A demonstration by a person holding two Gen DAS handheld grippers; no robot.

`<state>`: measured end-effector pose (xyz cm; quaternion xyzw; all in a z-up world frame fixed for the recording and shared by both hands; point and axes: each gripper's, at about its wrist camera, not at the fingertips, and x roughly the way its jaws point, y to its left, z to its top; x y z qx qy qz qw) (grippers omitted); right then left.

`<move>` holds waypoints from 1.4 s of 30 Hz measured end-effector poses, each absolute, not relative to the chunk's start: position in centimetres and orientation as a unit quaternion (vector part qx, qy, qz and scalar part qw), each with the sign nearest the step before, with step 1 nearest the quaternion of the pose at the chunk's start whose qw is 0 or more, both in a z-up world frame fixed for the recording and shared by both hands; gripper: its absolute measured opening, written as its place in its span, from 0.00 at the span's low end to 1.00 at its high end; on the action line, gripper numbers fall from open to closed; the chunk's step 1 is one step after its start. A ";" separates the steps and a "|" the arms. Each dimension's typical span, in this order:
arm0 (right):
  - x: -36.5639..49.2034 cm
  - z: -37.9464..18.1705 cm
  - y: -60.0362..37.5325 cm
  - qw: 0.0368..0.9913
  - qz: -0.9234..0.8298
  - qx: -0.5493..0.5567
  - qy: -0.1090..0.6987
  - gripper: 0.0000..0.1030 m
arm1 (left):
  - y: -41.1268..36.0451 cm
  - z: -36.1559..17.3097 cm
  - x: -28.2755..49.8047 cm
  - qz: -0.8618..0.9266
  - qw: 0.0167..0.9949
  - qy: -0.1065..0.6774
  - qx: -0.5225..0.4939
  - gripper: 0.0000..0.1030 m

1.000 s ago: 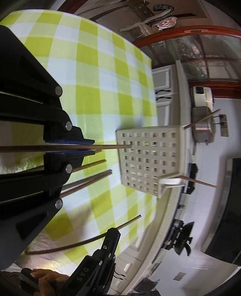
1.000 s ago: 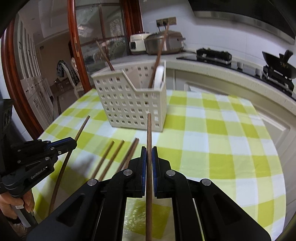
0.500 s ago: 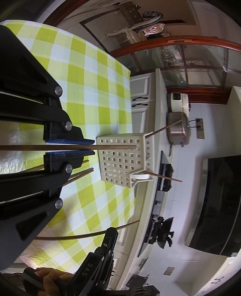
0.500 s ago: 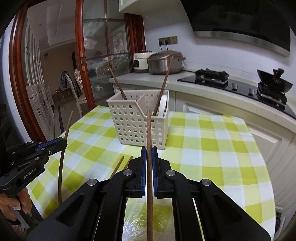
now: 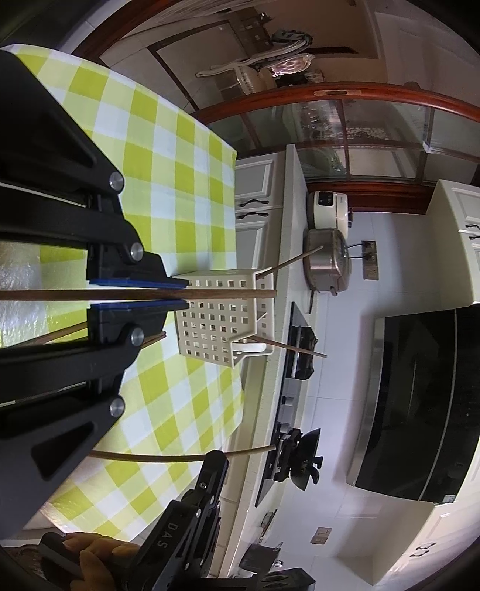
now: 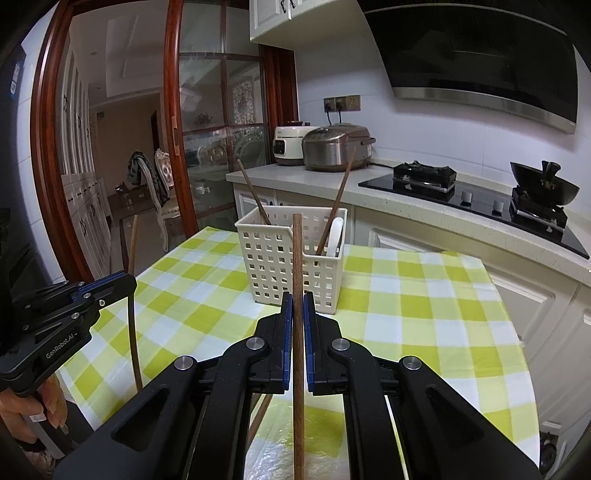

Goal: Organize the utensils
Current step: 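Lift both chopsticks upright and carry them over the white caddy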

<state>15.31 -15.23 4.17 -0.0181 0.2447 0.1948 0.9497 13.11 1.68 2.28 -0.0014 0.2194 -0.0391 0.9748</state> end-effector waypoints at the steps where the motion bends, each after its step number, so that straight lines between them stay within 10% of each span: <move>1: 15.1 4.3 -15.2 0.950 0.195 -0.019 0.243 0.06 | 1.7 2.4 13.0 -0.038 0.976 0.216 0.000 0.06; 42: 16.7 8.2 -14.5 0.958 0.206 -0.032 0.198 0.06 | 1.3 6.5 15.1 -0.063 0.981 0.181 0.002 0.06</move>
